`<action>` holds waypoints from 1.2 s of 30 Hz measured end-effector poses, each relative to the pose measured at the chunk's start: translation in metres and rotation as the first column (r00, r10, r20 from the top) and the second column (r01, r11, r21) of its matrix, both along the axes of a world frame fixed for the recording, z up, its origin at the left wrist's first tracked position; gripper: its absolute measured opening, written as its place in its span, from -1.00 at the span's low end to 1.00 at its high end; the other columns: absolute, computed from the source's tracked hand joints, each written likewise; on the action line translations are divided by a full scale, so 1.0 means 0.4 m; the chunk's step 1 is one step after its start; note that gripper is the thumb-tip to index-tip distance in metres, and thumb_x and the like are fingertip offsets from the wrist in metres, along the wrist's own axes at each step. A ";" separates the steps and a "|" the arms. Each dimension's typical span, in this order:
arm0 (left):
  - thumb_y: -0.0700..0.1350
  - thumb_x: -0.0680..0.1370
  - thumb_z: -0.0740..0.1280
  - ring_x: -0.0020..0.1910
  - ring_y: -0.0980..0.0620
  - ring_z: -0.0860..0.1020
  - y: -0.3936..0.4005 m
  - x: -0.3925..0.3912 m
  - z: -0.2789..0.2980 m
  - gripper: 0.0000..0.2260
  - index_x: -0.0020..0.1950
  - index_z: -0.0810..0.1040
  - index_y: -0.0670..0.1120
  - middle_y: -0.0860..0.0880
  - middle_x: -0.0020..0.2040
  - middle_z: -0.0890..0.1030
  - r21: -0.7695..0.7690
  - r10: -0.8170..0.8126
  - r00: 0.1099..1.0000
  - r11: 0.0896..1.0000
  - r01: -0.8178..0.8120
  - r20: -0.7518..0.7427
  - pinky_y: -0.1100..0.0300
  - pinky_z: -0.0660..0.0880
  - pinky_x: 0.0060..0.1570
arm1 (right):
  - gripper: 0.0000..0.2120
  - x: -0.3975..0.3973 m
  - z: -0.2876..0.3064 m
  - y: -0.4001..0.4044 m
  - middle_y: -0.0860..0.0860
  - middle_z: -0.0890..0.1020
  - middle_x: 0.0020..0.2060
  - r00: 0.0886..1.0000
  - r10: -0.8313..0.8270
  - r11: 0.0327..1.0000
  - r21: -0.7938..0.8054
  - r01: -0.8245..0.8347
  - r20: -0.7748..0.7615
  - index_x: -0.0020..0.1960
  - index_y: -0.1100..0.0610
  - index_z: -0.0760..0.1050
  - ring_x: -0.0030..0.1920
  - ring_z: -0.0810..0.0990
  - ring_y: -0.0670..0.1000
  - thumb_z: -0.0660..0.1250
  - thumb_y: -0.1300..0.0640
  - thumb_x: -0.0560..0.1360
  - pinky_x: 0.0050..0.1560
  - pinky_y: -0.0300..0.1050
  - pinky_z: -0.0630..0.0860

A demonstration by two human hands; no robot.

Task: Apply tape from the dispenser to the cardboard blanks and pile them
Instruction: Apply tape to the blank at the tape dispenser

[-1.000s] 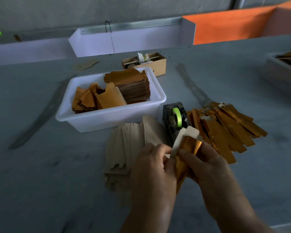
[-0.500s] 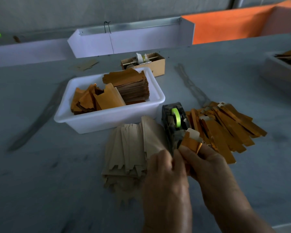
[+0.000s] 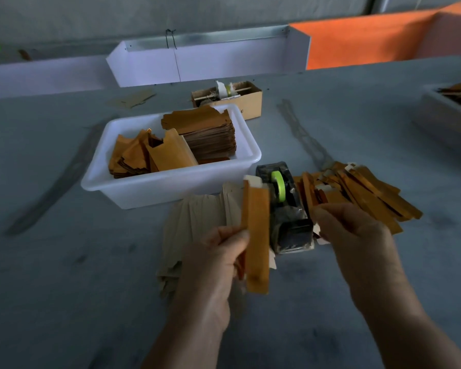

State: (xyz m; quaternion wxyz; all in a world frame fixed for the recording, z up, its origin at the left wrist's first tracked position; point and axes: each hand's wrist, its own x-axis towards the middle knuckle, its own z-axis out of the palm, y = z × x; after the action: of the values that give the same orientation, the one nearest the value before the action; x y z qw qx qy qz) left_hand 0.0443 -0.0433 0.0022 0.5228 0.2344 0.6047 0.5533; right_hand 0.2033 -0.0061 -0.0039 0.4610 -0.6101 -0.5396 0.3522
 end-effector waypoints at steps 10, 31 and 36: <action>-0.21 0.51 0.37 -0.50 0.23 0.48 0.016 0.024 -0.008 -0.87 -0.24 0.55 -0.07 0.06 -0.42 0.57 0.051 -0.057 0.998 0.997 0.059 -0.029 0.41 0.36 -0.53 | -0.87 -0.010 -0.027 0.062 -0.17 0.56 -0.27 0.971 0.154 0.980 -0.155 -0.126 0.184 -0.22 -0.11 0.48 -0.22 0.52 -0.19 0.34 0.02 0.50 -0.30 -0.31 0.36; -0.14 0.55 0.33 -0.41 0.23 0.55 0.040 0.068 -0.043 -0.93 -0.11 0.60 -0.06 0.08 -0.35 0.64 0.057 -0.184 0.982 0.981 0.185 -0.033 0.39 0.45 -0.42 | -0.85 -0.025 -0.004 0.039 0.01 0.60 0.12 0.995 0.080 0.987 -0.142 -0.072 0.051 -0.26 0.04 0.58 0.18 0.52 0.05 0.36 0.03 0.45 0.19 0.15 0.45; -0.12 0.54 0.34 -0.45 0.27 0.54 0.041 0.065 -0.046 -0.93 -0.13 0.58 -0.05 0.12 -0.39 0.62 0.080 -0.192 0.981 0.978 0.193 -0.027 0.41 0.39 -0.48 | -0.75 -0.022 -0.018 0.007 0.00 0.48 0.27 0.943 0.070 0.995 -0.090 -0.042 0.326 -0.34 -0.11 0.43 0.29 0.40 0.11 0.35 0.07 0.49 0.16 0.02 0.43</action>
State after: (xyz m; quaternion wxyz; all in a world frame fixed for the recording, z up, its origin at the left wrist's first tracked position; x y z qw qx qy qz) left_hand 0.0703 -0.0270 -0.0161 0.5581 0.3184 0.5606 0.5223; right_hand 0.1945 -0.0033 -0.0113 0.3289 -0.6632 -0.6111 0.2803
